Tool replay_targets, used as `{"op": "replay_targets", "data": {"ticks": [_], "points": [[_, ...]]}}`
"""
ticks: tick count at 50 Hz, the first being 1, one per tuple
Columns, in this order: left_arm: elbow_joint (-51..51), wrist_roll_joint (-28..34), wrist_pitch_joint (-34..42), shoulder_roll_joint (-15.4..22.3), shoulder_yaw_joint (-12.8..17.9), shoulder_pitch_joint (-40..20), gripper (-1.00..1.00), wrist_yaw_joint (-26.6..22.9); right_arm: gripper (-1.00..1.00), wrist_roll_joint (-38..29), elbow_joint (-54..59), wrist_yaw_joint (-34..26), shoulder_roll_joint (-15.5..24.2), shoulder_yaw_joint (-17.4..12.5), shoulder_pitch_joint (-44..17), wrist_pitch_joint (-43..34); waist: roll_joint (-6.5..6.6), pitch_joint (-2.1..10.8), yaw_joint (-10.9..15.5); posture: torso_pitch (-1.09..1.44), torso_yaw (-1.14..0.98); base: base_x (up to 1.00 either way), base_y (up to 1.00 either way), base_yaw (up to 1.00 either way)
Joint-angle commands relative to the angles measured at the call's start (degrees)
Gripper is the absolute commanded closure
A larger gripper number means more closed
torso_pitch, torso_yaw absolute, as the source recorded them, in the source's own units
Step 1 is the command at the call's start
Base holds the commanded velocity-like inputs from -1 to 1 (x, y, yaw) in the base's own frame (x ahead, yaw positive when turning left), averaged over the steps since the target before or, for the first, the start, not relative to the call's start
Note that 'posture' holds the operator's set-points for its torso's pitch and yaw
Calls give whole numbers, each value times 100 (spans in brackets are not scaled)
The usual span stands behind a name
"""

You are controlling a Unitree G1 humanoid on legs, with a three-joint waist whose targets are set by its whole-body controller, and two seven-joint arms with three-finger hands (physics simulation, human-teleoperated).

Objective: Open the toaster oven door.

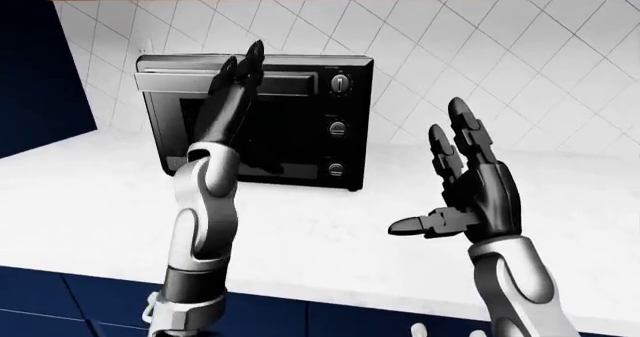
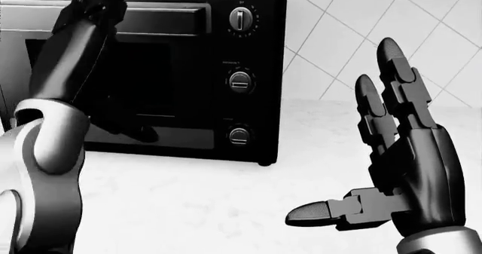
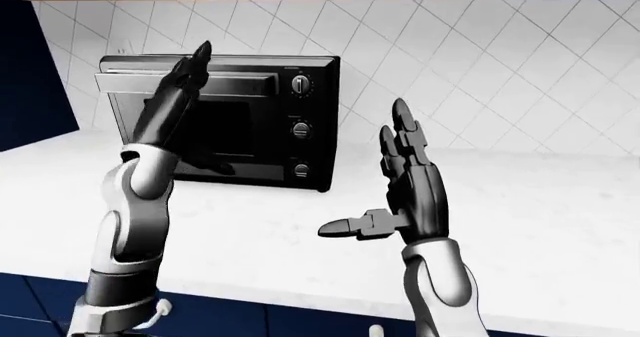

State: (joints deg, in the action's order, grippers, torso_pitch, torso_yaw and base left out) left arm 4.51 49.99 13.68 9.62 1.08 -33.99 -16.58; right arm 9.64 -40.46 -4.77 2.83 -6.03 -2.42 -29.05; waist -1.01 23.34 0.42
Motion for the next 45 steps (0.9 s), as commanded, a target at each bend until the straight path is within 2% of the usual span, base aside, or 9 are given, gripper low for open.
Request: {"op": "replay_targets", "data": {"ticks": [1, 5, 16, 24, 34, 45], "points": [[37, 183, -280, 20, -18, -231, -100, 118, -100, 2, -152, 6, 17, -3, -143, 150, 10, -2, -6, -62, 0, 0, 0, 0], [-503, 605, -590, 67, -91, -431, -100, 181, -100, -13, -107, -8, 3, 19, -109, 227, 7, 2, -23, -62, 0, 0, 0, 0], [-1894, 1263, -1113, 154, -118, -1014, -100, 619, -100, -10, -51, -21, -8, 17, -78, 321, 11, 9, -74, -62, 0, 0, 0, 0], [-2590, 1676, -1327, 286, -169, -1133, -100, 876, -100, -30, 15, -14, -20, 51, -71, 378, 29, 15, -106, -62, 0, 0, 0, 0], [-3865, 1961, -1541, 356, -222, -1725, -100, 1437, -100, -30, 21, 1, -30, 69, -68, 381, 13, 16, -110, -62, 0, 0, 0, 0], [-4893, 2021, -1671, 308, -303, -2234, -100, 1779, -100, -1, 7, 6, -26, 56, -65, 356, 5, 15, -112, -62, 0, 0, 0, 0]]}}
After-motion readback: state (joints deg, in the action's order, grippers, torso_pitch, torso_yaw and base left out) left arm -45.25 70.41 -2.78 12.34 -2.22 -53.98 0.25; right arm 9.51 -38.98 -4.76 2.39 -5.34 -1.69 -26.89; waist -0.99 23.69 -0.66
